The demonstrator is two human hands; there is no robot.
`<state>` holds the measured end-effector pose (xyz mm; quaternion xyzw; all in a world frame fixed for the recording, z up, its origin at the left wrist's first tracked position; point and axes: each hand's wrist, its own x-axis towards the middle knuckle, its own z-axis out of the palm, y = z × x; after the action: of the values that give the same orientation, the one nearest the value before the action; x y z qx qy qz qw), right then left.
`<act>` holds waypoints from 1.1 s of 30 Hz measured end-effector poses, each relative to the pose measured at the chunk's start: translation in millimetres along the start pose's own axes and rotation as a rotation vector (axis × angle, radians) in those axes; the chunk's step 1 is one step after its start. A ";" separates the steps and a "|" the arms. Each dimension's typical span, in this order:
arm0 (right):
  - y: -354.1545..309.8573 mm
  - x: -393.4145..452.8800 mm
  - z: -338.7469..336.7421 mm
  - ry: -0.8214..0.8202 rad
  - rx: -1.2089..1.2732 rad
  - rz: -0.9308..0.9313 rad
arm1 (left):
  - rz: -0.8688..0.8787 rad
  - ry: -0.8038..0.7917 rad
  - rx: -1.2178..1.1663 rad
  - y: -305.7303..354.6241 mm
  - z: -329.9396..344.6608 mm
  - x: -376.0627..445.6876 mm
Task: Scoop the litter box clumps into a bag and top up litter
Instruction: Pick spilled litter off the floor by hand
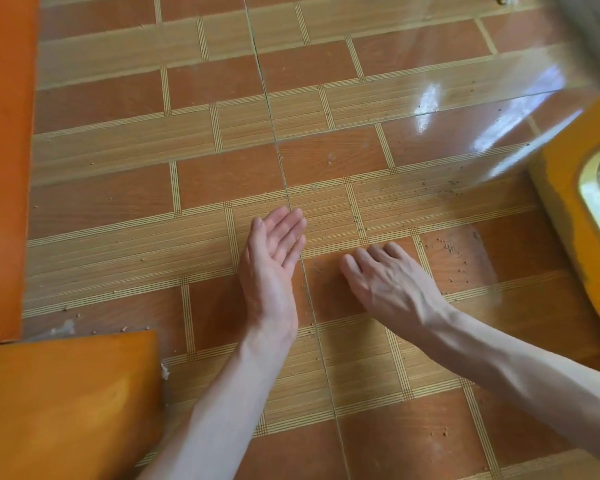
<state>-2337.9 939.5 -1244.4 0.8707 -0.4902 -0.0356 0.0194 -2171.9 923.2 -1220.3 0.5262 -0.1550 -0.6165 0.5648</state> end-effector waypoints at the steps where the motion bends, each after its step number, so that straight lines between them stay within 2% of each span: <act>1: -0.6 0.7 -1.2 -0.009 0.019 0.020 | -0.010 0.002 -0.006 0.1 0.6 -0.4; 6: 3.5 -2.6 -9.4 -0.046 0.194 0.155 | -0.071 0.004 -0.048 -1.5 0.6 -2.3; 9: 4.5 -0.1 -22.5 0.056 0.325 0.222 | -0.132 0.004 -0.093 -4.3 1.9 -2.2; 12: -2.8 6.7 -38.6 0.157 0.403 0.173 | -0.234 -0.027 -0.150 -7.3 8.6 -4.4; 17: -10.8 17.8 -55.7 0.160 0.323 0.035 | -0.428 -0.191 -0.288 -10.0 20.1 -6.2; 21: -7.5 15.4 -60.3 0.194 0.234 0.018 | -0.497 -0.286 -0.401 -12.6 30.0 -5.2; 27: 7.6 -0.7 -60.7 0.197 0.290 0.066 | -0.537 -0.335 -0.424 -16.8 35.6 0.3; 33: 33.5 -26.1 -49.2 0.241 0.338 0.228 | -0.504 -0.305 -0.370 -21.9 42.1 4.6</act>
<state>-2376.0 944.4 -1191.9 0.7984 -0.5786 0.1538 -0.0644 -2217.4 909.2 -1222.9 0.3385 0.0118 -0.8257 0.4512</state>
